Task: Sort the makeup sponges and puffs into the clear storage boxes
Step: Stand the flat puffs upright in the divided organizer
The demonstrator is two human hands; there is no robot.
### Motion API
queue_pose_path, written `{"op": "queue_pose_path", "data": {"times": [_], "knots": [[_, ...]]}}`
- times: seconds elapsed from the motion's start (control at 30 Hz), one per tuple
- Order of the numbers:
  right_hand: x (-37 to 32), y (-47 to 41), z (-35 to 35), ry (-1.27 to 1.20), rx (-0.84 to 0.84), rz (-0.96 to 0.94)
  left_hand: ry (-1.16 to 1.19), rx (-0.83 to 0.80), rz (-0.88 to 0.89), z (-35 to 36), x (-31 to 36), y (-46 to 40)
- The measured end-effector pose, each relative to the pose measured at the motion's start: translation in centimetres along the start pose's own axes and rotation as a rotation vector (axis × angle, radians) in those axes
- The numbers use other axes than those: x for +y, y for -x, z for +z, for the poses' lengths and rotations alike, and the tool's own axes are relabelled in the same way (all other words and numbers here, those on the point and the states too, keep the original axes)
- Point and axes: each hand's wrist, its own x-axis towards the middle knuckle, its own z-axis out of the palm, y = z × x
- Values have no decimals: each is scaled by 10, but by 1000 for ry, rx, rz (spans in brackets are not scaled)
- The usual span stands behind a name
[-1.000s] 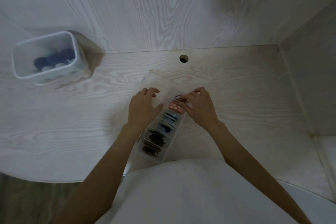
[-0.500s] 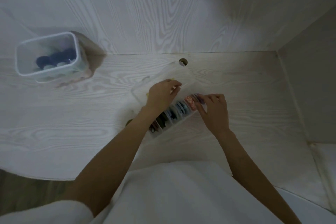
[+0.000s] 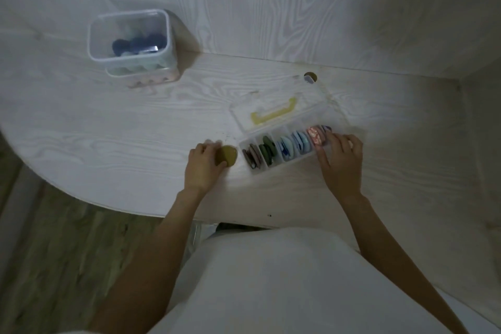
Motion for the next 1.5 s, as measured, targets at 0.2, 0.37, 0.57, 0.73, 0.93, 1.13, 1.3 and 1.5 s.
{"op": "queue_pose_path", "data": {"times": [0.2,0.37,0.57,0.73,0.93,1.13,1.3,1.5], "knots": [[-2,0,-3,-26,-10,11,321,149,-69,-16,4,5],[-3,-2,-4,-32,-51,76,545,289,209,-54,51,-1],[-6,-1,-4,-1,-46,86,431,96,673,-45,136,-58],[-13,-2,-6,17,4,120,253,-75,892,-10,192,-103],[-15,0,-7,-28,2,153,-20,-258,1010,12,222,-120],[-15,1,-5,-55,47,144,-233,-159,1087,26,219,-123],[-11,0,-8,-113,154,125,-398,-110,1244,26,220,-126],[1,-10,-11,10,107,168,-279,-60,1223,32,197,-122]]}}
